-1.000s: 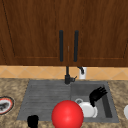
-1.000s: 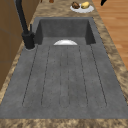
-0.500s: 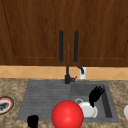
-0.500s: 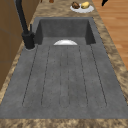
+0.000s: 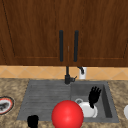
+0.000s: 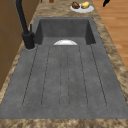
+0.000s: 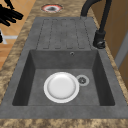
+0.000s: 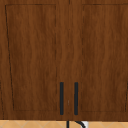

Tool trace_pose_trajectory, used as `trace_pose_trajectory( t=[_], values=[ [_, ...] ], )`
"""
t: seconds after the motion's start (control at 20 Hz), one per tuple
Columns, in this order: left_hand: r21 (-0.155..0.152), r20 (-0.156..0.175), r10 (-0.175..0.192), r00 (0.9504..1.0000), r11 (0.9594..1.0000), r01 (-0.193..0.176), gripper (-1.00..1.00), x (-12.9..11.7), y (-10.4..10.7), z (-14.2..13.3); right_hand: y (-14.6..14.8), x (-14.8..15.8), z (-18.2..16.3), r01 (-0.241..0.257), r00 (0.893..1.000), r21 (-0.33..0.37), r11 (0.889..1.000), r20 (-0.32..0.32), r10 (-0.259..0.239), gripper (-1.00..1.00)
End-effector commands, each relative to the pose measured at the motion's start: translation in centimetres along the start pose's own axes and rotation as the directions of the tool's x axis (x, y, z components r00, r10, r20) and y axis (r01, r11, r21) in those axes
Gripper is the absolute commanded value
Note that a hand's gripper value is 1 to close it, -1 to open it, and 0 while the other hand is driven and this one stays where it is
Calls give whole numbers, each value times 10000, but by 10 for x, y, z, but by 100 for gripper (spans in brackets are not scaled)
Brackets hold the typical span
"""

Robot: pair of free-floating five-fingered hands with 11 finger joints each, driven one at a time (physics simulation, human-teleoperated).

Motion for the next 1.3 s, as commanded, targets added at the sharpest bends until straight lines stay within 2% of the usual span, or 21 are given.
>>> trace_pose_trajectory(
  t=[0.0,0.2,0.55,0.75,1.0,1.1,1.2,1.25],
  values=[
    [0,0,0,10000,10000,0,0,0,0,0,7,-2,5,-132,9956,634,9979,930,73,-100],
    [0,0,0,10000,10000,0,0,0,0,0,12,-3,11,-334,9883,1112,9932,1517,162,-100],
    [0,0,0,10000,10000,0,0,0,0,0,24,-13,26,-730,9735,2187,9731,2275,219,-100],
    [0,0,0,10000,10000,0,0,0,0,0,32,-20,37,-876,9622,2757,9572,2722,96,-100],
    [0,0,0,10000,10000,0,0,0,0,0,43,-31,48,-1219,9461,3416,9319,3237,51,-100],
    [0,0,0,10000,10000,0,0,0,0,0,42,-33,39,-1056,9356,3137,9436,3530,-127,-100],
    [0,0,0,10000,10000,0,0,0,0,0,46,-38,35,-966,9285,3141,9445,3703,-282,-100],
    [0,0,0,10000,10000,0,0,0,0,0,52,-39,41,-1014,9363,3261,9399,3506,-207,-100]
  ],
)
